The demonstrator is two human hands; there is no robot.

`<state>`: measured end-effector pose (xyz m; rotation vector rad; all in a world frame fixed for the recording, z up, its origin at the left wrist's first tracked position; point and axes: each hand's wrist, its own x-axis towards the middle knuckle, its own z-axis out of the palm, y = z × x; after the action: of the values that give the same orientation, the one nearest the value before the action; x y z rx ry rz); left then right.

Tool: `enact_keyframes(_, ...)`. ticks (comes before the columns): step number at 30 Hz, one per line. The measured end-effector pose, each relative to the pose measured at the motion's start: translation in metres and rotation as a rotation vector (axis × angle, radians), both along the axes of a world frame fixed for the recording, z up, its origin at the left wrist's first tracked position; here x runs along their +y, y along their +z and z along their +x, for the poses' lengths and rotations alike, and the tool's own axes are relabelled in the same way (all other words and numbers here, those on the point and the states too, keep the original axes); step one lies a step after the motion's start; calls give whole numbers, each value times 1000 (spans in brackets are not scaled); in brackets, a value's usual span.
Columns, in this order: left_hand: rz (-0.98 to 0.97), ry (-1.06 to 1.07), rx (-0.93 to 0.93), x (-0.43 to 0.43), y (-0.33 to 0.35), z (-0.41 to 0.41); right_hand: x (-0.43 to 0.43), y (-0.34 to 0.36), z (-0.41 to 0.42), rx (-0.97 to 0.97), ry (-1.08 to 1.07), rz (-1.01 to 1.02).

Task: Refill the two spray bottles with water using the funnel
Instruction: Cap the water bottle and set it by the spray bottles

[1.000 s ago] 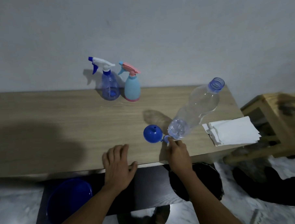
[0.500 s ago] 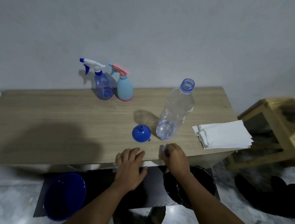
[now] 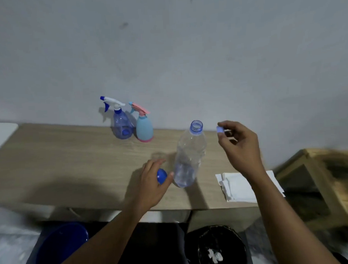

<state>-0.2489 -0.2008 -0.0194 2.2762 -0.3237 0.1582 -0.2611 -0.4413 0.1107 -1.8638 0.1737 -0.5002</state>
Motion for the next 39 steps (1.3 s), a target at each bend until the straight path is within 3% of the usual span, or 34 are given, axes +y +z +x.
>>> enact_keyframes(3,-141,-36,-50,-24,46,13,3,44,9,-46,216,-194)
enact_keyframes(7,-200,-152,-30,-46,76,27,4,63,20,21,416,-648)
enact_keyframes(9,-211,-174,-30,-53,82,31,6,65,23,31,481,-724)
enact_keyframes(20,-251,-133,-58,-57,79,35,14,69,39,106,554,-905)
enact_keyframes(24,-262,-133,-46,-57,79,35,15,68,42,111,535,-861)
enact_keyframes(32,-296,-216,70,-49,90,40,2,75,54,185,698,-777)
enact_keyframes(39,-296,-163,53,-52,87,39,15,62,55,147,510,-873)
